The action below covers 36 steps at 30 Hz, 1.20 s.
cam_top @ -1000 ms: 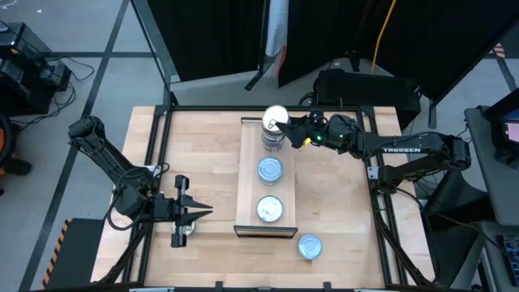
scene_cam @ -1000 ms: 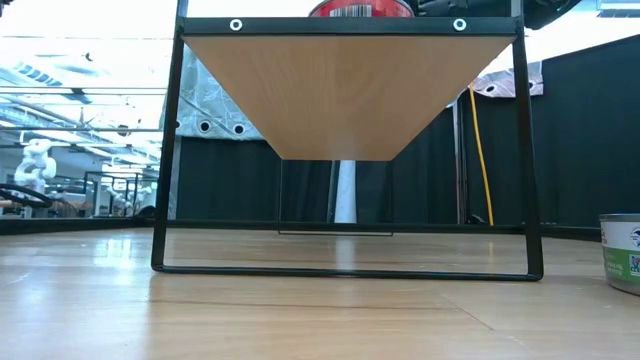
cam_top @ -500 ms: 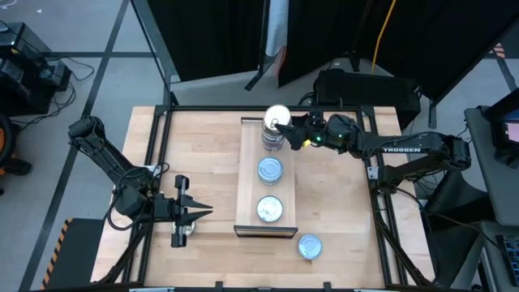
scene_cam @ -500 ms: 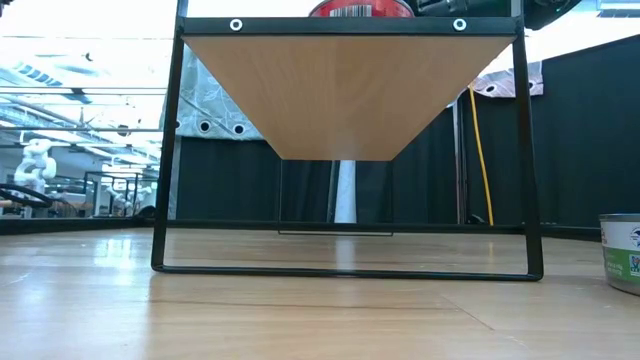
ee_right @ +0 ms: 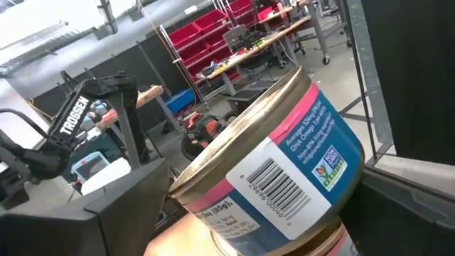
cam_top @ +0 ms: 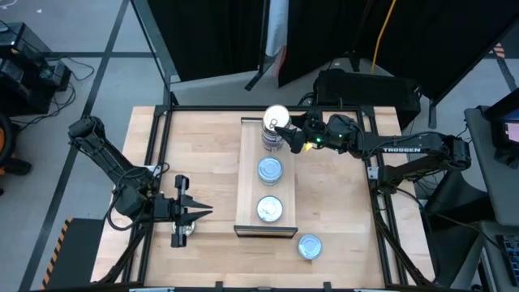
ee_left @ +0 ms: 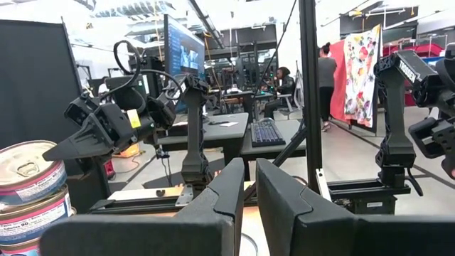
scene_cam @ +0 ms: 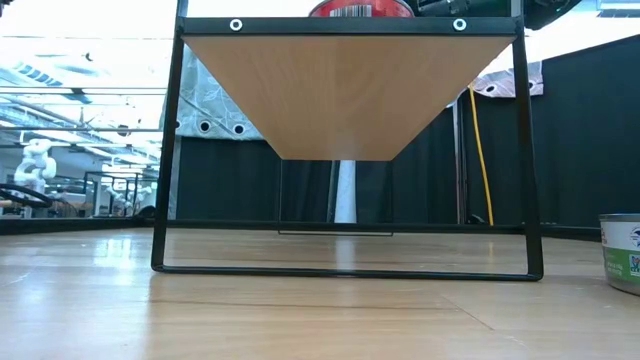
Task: Stack canned seafood by type on shelf
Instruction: Stack the blue pink tuna can on top of the blue pink tuna can on the shelf
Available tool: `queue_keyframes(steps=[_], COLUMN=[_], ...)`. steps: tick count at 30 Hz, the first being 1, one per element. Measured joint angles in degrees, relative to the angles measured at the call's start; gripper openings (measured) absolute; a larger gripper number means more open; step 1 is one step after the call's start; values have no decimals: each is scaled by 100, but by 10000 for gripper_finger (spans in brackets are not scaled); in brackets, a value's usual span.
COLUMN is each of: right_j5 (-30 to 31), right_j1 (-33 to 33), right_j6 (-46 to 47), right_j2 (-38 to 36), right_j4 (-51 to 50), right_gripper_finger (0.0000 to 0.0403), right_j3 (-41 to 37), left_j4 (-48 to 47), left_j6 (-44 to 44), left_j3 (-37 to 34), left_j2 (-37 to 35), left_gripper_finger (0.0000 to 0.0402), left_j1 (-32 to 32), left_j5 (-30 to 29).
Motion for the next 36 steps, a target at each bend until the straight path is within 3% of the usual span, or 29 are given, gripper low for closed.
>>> queue_keyframes(steps=[20,36], right_j5=[-187,-103], right_j1=[2,-51], right_j6=[-509,-943], right_j2=[0,4], right_j4=[-67,-909], right_gripper_finger=[399,400], right_j3=[0,341], left_j4=[4,5], left_j6=[0,3], left_j3=[0,0], left_j2=[0,0], left_gripper_finger=[42,42], left_j1=[0,4], left_j5=[-2,-29])
